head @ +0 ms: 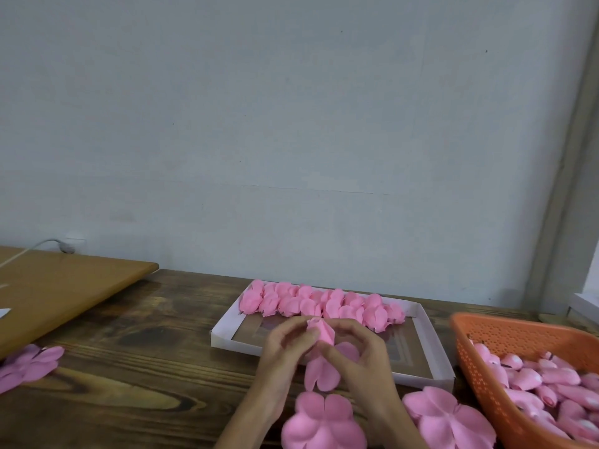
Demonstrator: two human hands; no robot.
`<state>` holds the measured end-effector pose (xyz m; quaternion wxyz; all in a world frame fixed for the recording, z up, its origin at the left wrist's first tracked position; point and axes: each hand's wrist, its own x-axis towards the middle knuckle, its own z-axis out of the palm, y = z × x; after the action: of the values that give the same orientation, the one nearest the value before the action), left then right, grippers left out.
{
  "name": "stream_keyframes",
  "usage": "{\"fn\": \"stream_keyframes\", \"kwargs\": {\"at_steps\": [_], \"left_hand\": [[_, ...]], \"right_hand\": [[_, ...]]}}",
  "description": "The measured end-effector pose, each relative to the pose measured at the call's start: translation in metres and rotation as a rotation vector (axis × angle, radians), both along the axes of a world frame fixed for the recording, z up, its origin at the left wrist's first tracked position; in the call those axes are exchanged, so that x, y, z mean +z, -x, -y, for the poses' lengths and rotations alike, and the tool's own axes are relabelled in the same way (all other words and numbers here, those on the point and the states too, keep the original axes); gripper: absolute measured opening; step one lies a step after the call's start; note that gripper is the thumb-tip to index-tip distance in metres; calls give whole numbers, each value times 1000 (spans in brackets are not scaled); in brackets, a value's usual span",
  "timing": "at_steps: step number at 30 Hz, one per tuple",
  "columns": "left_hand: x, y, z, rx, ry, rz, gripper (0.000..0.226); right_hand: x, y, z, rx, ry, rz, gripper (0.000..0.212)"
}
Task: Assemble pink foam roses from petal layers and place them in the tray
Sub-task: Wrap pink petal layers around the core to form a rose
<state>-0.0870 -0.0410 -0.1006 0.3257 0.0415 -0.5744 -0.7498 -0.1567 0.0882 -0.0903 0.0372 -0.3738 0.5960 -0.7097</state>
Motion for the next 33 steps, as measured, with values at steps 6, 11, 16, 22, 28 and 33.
{"fn": "stream_keyframes", "kwargs": {"at_steps": [6, 11, 16, 22, 28, 33], "left_hand": [[-2, 1, 0, 78, 52, 25, 33], [-2, 0, 1, 78, 47, 32, 32], [-4, 0, 4, -76, -14, 92, 42], [-6, 2, 13, -66, -162, 94, 54], [-9, 0, 10, -184, -94, 204, 59], [-11, 0, 11, -50, -94, 296, 25]], "right_hand": [[0, 3, -1, -80, -31, -107, 28], [-1, 5, -2, -107, -34, -86, 29], [5, 11, -8, -80, 73, 82, 27], [7, 14, -11, -45, 68, 186, 22], [6, 13, -12, -9, 84, 185, 21], [6, 13, -11, -32, 61, 167, 20]]}}
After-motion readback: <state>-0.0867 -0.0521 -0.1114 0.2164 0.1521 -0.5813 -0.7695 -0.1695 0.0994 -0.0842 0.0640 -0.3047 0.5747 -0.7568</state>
